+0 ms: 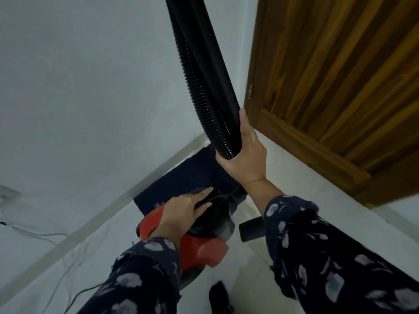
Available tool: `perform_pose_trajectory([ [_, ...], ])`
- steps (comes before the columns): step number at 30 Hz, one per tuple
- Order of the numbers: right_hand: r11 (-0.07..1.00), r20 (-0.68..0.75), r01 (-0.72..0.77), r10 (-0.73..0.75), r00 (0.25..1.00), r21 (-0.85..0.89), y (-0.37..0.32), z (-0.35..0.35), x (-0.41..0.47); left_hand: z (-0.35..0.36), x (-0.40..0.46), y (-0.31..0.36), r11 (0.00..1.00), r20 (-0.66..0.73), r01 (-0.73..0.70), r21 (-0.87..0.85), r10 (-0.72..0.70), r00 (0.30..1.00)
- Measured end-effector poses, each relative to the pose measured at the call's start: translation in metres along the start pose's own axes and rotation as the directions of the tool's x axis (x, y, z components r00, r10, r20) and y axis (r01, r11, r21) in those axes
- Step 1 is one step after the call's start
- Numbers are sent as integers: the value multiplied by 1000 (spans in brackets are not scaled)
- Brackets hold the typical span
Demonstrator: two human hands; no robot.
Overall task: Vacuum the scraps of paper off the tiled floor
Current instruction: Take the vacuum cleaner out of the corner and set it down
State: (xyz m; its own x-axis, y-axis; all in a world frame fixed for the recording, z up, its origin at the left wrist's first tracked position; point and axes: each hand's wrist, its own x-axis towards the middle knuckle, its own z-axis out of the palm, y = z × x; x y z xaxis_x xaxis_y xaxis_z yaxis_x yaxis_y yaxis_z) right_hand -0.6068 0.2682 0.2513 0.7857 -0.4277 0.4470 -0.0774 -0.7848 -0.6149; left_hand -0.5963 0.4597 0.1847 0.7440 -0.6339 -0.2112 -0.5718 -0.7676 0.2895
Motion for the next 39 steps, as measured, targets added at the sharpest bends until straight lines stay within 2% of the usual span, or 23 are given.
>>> perform_pose_trajectory([
  [4, 997, -35, -63, 62, 997, -33, -5, -35, -58, 26, -50, 23, 999, 12, -39, 33, 38, 999],
  [11, 986, -74, -164, 164, 984, 2, -15, -96, -172, 85, -155, 51, 998, 20, -64, -19, 64, 998],
  [17, 962, -111, -274, 273, 955, 7, -30, -119, -274, 131, -249, 59, 996, 95, -70, -51, 74, 993],
  [28, 908, -259, -417, 396, 881, -29, -54, -113, -468, 238, -399, 18, 986, 125, -157, -61, 164, 978],
  [34, 891, -372, -454, 419, 828, -7, -25, -94, -543, 311, -434, 5, 986, 144, -125, -107, 140, 980],
  [39, 912, -427, -410, 364, 828, -17, 18, -74, -596, 388, -444, -4, 987, 125, -108, -120, 123, 985],
])
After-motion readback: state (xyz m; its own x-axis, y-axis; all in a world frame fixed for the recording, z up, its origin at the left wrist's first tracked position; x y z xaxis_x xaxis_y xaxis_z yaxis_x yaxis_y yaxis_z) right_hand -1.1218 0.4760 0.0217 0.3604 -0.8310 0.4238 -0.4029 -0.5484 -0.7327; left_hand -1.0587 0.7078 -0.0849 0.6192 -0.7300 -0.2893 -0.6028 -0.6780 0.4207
